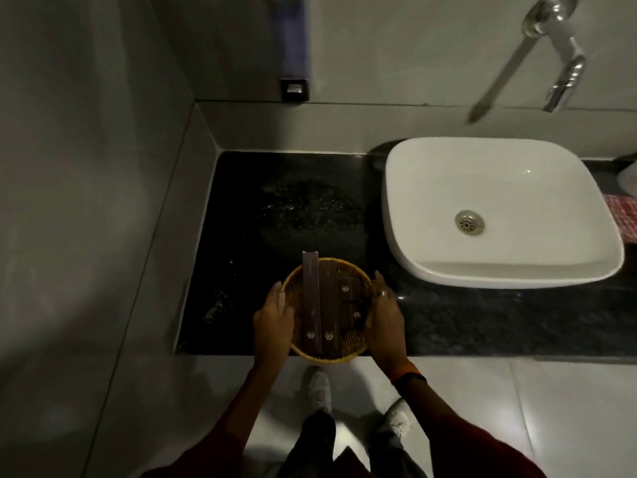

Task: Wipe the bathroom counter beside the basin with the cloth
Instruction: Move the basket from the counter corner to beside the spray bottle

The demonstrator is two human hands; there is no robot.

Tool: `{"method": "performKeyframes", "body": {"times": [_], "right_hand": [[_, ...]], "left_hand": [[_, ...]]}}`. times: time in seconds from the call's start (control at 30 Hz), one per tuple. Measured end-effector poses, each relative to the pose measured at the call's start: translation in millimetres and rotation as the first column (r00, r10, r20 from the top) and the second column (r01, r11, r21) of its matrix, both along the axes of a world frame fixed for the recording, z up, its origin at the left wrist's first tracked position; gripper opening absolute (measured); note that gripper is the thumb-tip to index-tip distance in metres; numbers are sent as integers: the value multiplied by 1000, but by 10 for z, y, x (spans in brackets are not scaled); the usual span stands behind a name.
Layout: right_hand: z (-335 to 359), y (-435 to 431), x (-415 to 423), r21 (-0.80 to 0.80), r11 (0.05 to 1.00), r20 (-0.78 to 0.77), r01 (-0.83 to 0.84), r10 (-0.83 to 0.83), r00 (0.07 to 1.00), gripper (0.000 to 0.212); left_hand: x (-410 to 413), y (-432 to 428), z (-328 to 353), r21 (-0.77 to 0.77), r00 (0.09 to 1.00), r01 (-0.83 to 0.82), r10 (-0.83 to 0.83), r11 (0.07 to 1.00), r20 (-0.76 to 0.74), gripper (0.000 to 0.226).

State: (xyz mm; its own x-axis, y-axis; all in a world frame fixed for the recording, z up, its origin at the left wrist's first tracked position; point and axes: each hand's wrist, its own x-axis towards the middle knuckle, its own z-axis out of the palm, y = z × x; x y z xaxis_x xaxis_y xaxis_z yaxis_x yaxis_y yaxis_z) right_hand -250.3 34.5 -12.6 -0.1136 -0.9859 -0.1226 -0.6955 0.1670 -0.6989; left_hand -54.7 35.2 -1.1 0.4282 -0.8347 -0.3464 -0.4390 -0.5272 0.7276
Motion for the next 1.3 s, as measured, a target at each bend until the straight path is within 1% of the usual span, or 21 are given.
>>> {"method": "performKeyframes", "body": {"times": [0.07, 0.13, 0.2, 0.27, 0.3, 0.37, 0.43, 0.53, 0.63, 0.7, 0.77, 0.83, 0.87, 0.93, 1.0, 1.03, 1.13, 1.2, 1.3], "right_hand": [[16, 219, -278, -18, 999, 13, 39, -38, 999, 57], [15, 435, -609, -13, 999, 39, 45, -44, 998, 56], [41, 613, -949, -3, 997, 51, 80, -79, 996, 53], [67, 762, -1281, -9, 989, 44, 149, -148, 988, 56], [75, 828, -1457, -2, 984, 44, 180, -180, 983, 54], [76, 970, -1850, 21, 972, 63, 232, -233, 970, 47], [61, 1085, -2281, 16, 963, 72, 269, -269, 960, 47], [34, 1170, -3019, -14, 944, 34, 329, -328, 944, 47], [30, 1173, -3849, -48, 935, 26, 351, -350, 936, 53], [48, 1094, -4350, -42, 931, 42, 362, -361, 932, 48], [49, 961, -4785, -45, 925, 42, 377, -375, 926, 47], [81, 774, -5152, -42, 919, 80, 392, -388, 918, 59], [79, 668, -5313, -32, 921, 93, 388, -384, 919, 59], [26, 456, -5587, -5, 937, 46, 350, -350, 936, 47], [-45, 220, -5782, -4, 954, -38, 301, -301, 953, 51], [-57, 95, -5854, 1, 956, -45, 294, -294, 955, 52], [-42, -210, -6000, 16, 957, 23, 289, -289, 957, 55], [-24, -347, -6081, 31, 963, 53, 269, -270, 961, 56], [-2, -409, -6176, 45, 966, 127, 254, -258, 958, 52]], "left_hand": [[-235, 177, 26, -42, 999, 47, -47, 998, 10, 43], [-511, 356, 30, -55, 993, 117, -118, 992, -18, 38], [-812, 511, 15, -36, 983, 171, -173, 985, -56, 37], [-1135, 625, 22, 1, 972, 220, -219, 975, -88, 39], [-1321, 666, 21, 20, 965, 243, -239, 970, -104, 41], [-1751, 725, 29, 37, 955, 268, -261, 963, -137, 44], [-2217, 770, 21, 34, 951, 282, -274, 959, -144, 46], [-2984, 792, -23, 34, 937, 323, -314, 946, -154, 46], [-3814, 737, -17, 36, 923, 351, -339, 936, -181, 49], [-4311, 655, 34, 7, 911, 375, -367, 927, -191, 49], [-4758, 517, 45, -30, 909, 376, -374, 926, -184, 47], [-5138, 342, 33, -56, 919, 352, -356, 934, -169, 45], [-5300, 251, 35, -54, 923, 341, -345, 938, -169, 45], [-5548, 66, 20, -44, 928, 324, -327, 945, -181, 44], [-5726, -135, -13, -31, 936, 299, -299, 954, -188, 46], [-5794, -235, -31, -26, 940, 285, -285, 958, -186, 47], [-5952, -452, -59, -27, 953, 255, -256, 966, -161, 45], [-6025, -508, -46, -53, 956, 263, -267, 963, -123, 43], [-6181, -431, 56, -81, 972, 206, -213, 975, -102, 51]]}}
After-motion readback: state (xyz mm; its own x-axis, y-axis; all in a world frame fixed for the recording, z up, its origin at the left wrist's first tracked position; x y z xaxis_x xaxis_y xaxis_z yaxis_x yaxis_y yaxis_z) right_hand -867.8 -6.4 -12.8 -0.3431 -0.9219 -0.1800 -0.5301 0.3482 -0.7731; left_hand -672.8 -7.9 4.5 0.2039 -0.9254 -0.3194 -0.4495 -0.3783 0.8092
